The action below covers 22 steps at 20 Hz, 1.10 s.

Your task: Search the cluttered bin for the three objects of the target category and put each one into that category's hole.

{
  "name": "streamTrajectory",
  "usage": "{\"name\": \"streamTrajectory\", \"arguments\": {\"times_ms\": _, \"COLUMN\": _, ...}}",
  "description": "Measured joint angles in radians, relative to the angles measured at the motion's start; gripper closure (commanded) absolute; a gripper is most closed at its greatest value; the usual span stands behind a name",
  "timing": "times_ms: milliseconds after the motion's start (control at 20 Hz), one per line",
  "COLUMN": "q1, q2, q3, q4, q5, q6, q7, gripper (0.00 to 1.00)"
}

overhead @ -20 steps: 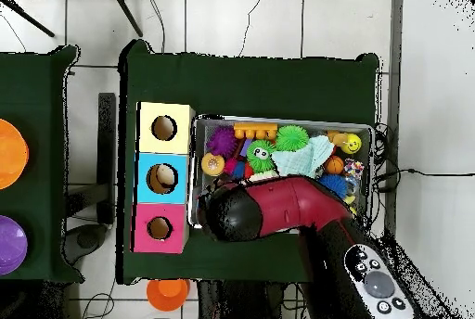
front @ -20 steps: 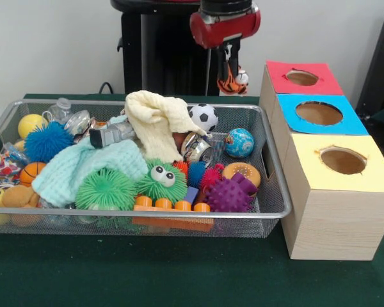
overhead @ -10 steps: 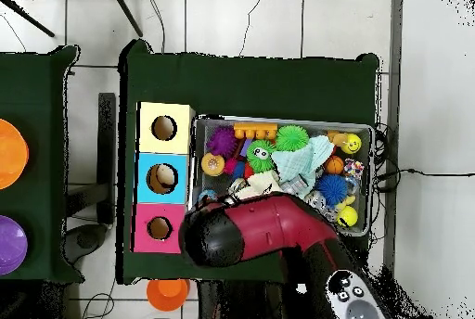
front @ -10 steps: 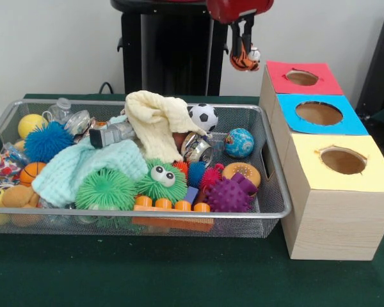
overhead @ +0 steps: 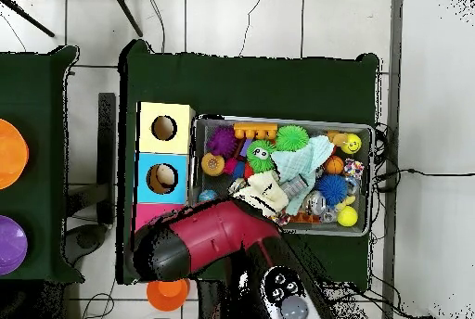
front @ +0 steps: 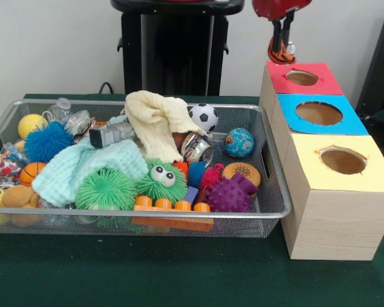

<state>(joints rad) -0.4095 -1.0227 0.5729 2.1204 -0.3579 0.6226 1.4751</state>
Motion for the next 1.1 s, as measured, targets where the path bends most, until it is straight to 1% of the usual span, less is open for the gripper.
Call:
{"name": "streamTrajectory", "arguments": {"times_ms": 200, "q1": 0.05, "q2": 0.007, "q3": -0.012, "q4": 0.0, "q5": 0.002, "q6": 0.0, "q7": 0.0, "gripper": 1.0}}
{"name": "streamTrajectory", "arguments": {"times_ms": 250, "q1": 0.082, "q2": 0.015, "q3": -0.022, "q4": 0.0, "q5": 0.004, "q6": 0.0, "q7": 0.001, "gripper": 1.0}}
{"name": "streamTrajectory", "arguments": {"times_ms": 350, "q1": 0.096, "q2": 0.019, "q3": -0.027, "q4": 0.001, "q5": 0.004, "q6": 0.0, "q7": 0.001, "gripper": 1.0}}
{"name": "streamTrajectory", "arguments": {"times_ms": 400, "q1": 0.122, "q2": 0.029, "q3": -0.04, "q4": 0.001, "q5": 0.004, "q6": -0.002, "q7": 0.003, "gripper": 1.0}}
{"name": "streamTrajectory", "arguments": {"times_ms": 600, "q1": 0.156, "q2": 0.054, "q3": -0.066, "q4": 0.002, "q5": 0.004, "q6": -0.026, "q7": 0.009, "gripper": 1.0}}
{"name": "streamTrajectory", "arguments": {"times_ms": 700, "q1": 0.161, "q2": 0.059, "q3": -0.071, "q4": 0.002, "q5": 0.004, "q6": -0.034, "q7": 0.009, "gripper": 1.0}}
{"name": "streamTrajectory", "arguments": {"times_ms": 1100, "q1": 0.192, "q2": 0.106, "q3": -0.139, "q4": 0.002, "q5": 0.004, "q6": -0.142, "q7": 0.01, "gripper": 1.0}}
